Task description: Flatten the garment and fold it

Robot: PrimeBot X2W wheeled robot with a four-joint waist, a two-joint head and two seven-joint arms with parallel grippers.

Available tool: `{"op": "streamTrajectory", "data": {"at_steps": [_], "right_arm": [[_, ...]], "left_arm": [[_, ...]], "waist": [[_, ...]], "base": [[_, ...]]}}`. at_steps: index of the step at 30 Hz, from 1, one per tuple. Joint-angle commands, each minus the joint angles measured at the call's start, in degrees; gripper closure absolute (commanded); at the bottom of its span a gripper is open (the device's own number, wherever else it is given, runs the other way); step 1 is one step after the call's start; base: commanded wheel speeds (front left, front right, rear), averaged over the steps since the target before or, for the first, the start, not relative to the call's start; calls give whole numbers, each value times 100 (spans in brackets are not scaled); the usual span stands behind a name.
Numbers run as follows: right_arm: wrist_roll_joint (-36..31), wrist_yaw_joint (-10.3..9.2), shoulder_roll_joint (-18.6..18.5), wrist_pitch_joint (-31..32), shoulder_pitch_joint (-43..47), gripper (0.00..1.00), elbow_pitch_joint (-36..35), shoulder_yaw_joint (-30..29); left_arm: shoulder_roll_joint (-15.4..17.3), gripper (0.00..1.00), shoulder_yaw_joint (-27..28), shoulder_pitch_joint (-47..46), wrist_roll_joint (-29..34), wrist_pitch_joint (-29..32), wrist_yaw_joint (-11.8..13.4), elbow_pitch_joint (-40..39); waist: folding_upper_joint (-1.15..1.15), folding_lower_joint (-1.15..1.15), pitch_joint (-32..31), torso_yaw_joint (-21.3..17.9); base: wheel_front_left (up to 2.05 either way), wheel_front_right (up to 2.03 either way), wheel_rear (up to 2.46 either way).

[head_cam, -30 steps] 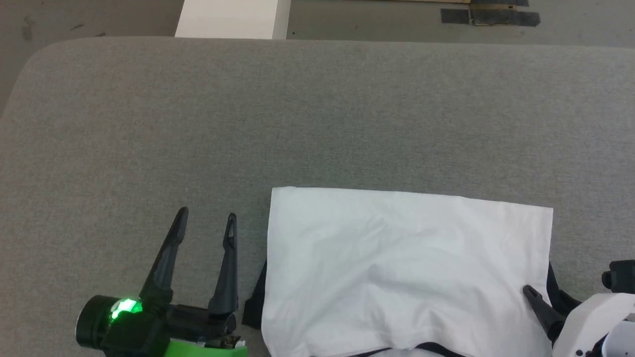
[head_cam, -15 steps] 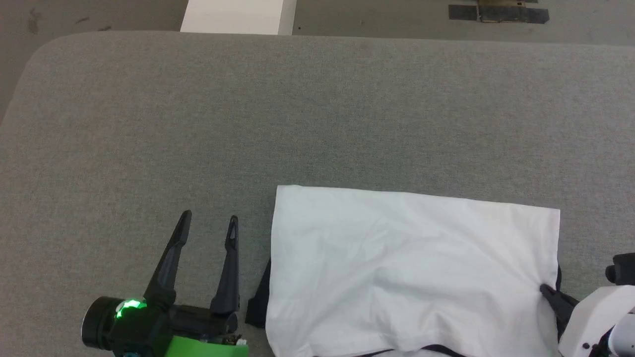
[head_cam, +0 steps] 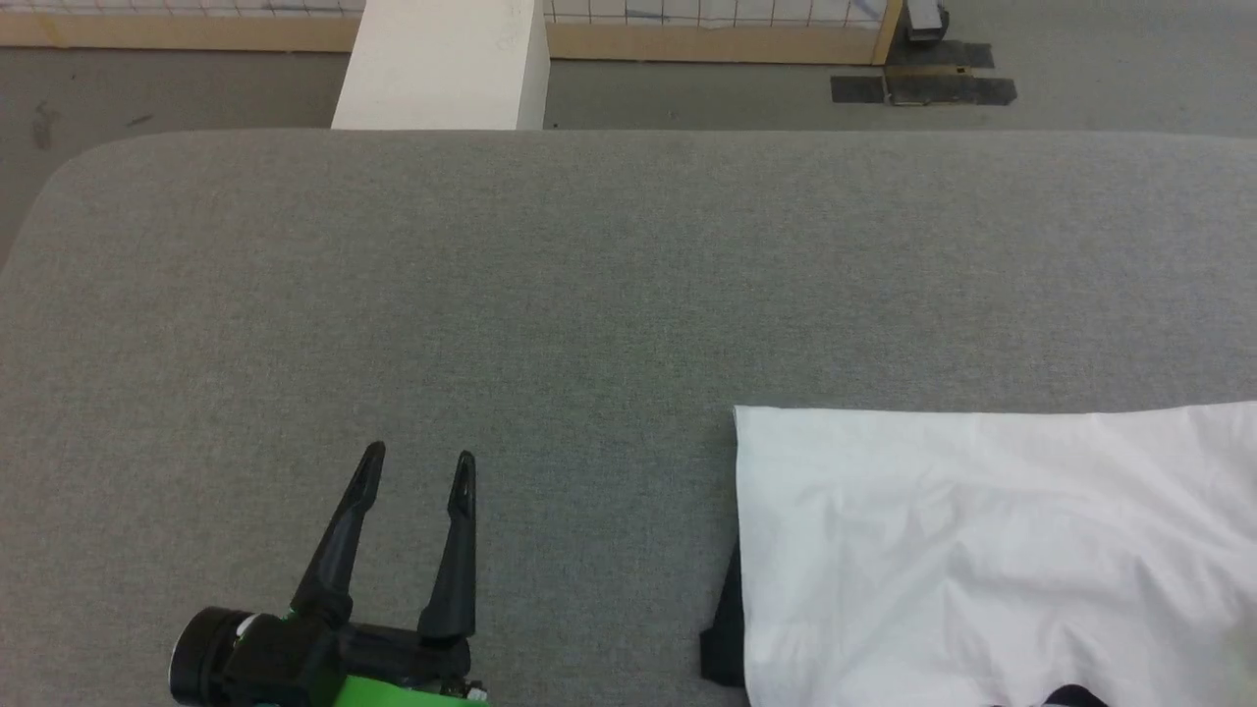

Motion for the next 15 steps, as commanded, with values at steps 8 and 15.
{"op": "streamTrajectory", "data": {"at_steps": [8, 15], "right_arm": [[546, -10, 275, 727, 221, 100, -1091, 1210], [635, -10, 400, 1135, 124, 100, -1611, 2579]], "left_arm": [[-77, 0, -27, 94, -137, -21, -90, 112], [-133, 0, -25, 133, -204, -22, -147, 191]], "waist": [[0, 0, -186, -108], [0, 0, -290, -48]], "base": [[0, 0, 0], [0, 0, 0]]}}
